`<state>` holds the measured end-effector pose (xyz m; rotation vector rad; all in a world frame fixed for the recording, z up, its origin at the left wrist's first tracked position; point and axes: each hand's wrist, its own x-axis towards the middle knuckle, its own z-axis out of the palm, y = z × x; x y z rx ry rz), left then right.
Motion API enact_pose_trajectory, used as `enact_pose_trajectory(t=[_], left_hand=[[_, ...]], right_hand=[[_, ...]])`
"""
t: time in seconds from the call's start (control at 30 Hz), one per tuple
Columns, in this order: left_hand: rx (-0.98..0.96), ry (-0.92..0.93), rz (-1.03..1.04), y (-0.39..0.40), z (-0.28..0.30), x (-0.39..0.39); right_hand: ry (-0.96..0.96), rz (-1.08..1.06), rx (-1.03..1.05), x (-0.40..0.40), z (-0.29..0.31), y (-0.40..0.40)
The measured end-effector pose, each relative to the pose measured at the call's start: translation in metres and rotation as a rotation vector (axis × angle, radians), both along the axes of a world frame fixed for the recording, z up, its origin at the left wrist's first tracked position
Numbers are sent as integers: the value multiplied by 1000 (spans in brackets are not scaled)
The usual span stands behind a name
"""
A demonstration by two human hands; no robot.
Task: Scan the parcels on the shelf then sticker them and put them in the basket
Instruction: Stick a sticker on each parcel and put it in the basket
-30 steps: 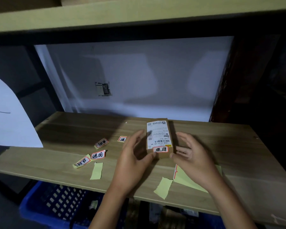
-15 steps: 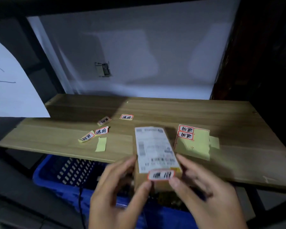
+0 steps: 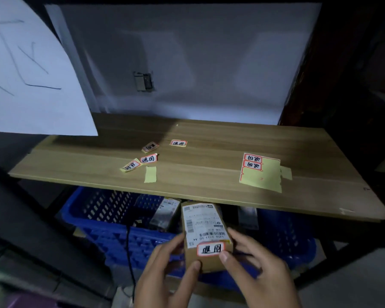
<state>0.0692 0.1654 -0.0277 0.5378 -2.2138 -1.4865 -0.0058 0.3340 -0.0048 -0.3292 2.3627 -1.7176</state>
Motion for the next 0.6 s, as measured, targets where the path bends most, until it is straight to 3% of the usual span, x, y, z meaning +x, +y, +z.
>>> enact_pose_trajectory(t=[0.37, 0.5, 0.6], left_hand=[[-222, -155, -170, -28, 4, -65], [-422, -251, -128, -33, -16, -82], [-489, -260, -100, -30, -19, -78]], right_hand=[[161, -89, 144, -56, -24, -47], [385, -79, 617, -56, -24, -54], [398, -139, 702, -49, -23, -52]])
